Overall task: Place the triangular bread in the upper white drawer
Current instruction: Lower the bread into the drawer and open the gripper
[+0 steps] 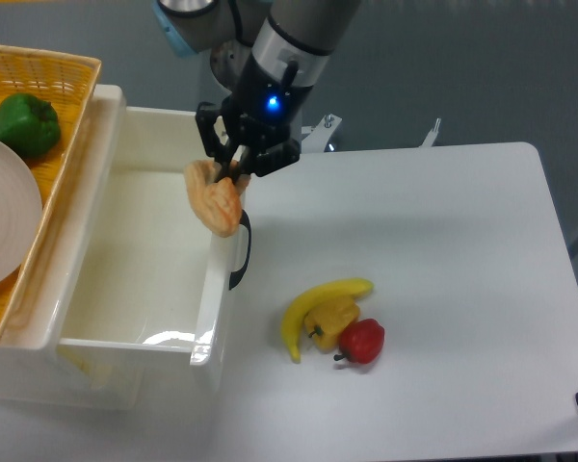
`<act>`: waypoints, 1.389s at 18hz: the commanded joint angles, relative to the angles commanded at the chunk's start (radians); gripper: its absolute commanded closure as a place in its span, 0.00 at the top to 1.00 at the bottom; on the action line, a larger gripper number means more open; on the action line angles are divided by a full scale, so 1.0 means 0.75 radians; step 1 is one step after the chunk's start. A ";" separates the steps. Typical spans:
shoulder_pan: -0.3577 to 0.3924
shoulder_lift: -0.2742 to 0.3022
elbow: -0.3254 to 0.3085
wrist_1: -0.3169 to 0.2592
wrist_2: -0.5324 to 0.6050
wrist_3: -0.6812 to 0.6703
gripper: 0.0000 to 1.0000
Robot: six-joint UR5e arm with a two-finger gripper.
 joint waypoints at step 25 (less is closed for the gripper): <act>-0.107 -0.049 -0.027 0.024 0.006 0.063 0.70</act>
